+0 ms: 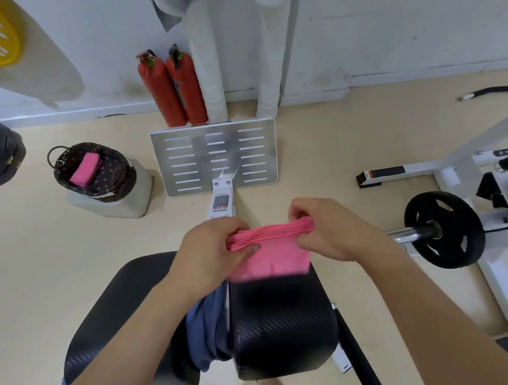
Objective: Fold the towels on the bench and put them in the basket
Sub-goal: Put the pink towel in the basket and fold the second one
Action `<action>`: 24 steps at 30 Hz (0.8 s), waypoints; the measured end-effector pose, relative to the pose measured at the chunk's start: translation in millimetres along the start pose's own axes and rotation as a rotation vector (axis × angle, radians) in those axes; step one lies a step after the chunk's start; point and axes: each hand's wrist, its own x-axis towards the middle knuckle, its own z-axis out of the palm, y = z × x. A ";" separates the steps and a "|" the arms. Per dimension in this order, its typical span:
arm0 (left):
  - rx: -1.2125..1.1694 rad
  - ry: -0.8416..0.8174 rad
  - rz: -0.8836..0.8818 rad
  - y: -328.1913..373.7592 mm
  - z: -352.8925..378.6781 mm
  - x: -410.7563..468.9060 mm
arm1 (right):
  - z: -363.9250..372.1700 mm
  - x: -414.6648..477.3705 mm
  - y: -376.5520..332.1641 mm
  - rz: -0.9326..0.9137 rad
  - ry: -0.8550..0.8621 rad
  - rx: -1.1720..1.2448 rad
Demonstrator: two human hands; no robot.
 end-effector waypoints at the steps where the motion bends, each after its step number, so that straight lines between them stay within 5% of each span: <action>1: 0.129 0.077 0.146 5.6 -4.6 -0.7 | -4.1 -7.6 -2.0 -0.031 0.061 -0.029; 5: 0.368 0.022 0.352 0.9 17.8 -18.0 | 29.4 -39.0 8.6 -0.081 0.193 -0.088; 14: 0.369 -0.310 0.347 -21.5 90.1 -65.3 | 95.6 -89.1 25.5 0.014 -0.067 -0.279; 18: 0.332 -0.411 0.337 -24.7 89.2 -73.1 | 94.4 -62.0 18.4 -0.059 0.135 -0.109; 21: 0.295 -0.371 0.371 -25.3 84.6 -86.7 | 120.6 -51.4 27.7 -0.141 0.019 -0.157; 24: 0.282 -0.254 0.478 -25.7 79.5 -97.5 | 136.1 -58.5 39.2 -0.190 0.083 -0.234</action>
